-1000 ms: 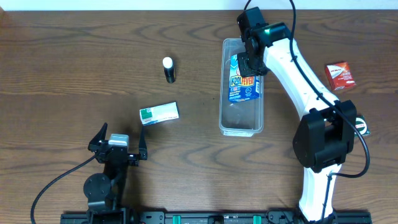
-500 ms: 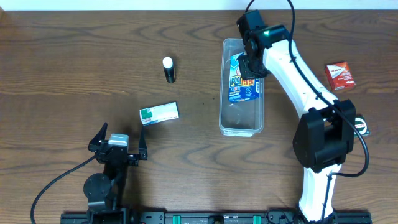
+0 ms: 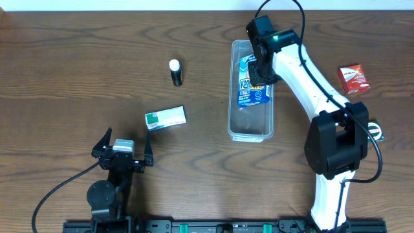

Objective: Pack container
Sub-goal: 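Push the blue box flat inside the container with the right gripper, then move the right gripper to the red medicine box and grasp it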

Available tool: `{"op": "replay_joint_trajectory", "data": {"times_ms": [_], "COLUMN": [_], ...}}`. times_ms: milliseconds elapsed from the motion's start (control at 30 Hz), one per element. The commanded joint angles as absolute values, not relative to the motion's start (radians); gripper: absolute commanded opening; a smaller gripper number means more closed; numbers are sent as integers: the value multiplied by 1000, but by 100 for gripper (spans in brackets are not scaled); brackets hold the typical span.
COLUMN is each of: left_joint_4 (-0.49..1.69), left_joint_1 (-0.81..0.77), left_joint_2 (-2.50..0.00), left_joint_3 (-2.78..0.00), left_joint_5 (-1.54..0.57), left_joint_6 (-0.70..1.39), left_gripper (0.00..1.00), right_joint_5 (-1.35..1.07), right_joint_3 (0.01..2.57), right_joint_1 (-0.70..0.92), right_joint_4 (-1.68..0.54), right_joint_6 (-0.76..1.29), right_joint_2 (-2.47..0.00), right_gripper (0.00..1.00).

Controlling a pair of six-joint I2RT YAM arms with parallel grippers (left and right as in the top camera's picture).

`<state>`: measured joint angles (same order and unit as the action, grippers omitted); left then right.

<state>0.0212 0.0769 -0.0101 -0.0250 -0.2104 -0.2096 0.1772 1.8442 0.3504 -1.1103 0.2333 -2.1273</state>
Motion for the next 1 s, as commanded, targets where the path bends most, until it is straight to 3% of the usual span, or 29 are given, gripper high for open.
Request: {"op": "replay_joint_trajectory", "data": {"times_ms": [0,600,700,767,833,967], "left_joint_4": [47,47,47,47,47,47], "left_joint_1": [80,80,80,80,80,80], "left_joint_2": [-5,-5,-5,-5,-5,-5], "left_joint_3": [-4,-4,-4,-4,-4,-4], "left_joint_5": [-228,-228,-228,-228,-228,-228], "left_joint_6": [-205,-205,-205,-205,-205,-205], "left_gripper": [98,98,98,98,98,98], "right_joint_5": [195,195,194,195,196,213], "right_joint_3": [1835,1906,1971,2020,2064,2095], "right_joint_1": [358,358,356,351,337,273], "right_joint_4": [-1110,-1135,-1158,-1173,-1184,-1192], "right_joint_6": [254,253,253,242,221,152], "right_joint_2": [-2152,-2124,-2082,-2052,-2022,-1964], "right_gripper": [1,1,5,17,44,73]}}
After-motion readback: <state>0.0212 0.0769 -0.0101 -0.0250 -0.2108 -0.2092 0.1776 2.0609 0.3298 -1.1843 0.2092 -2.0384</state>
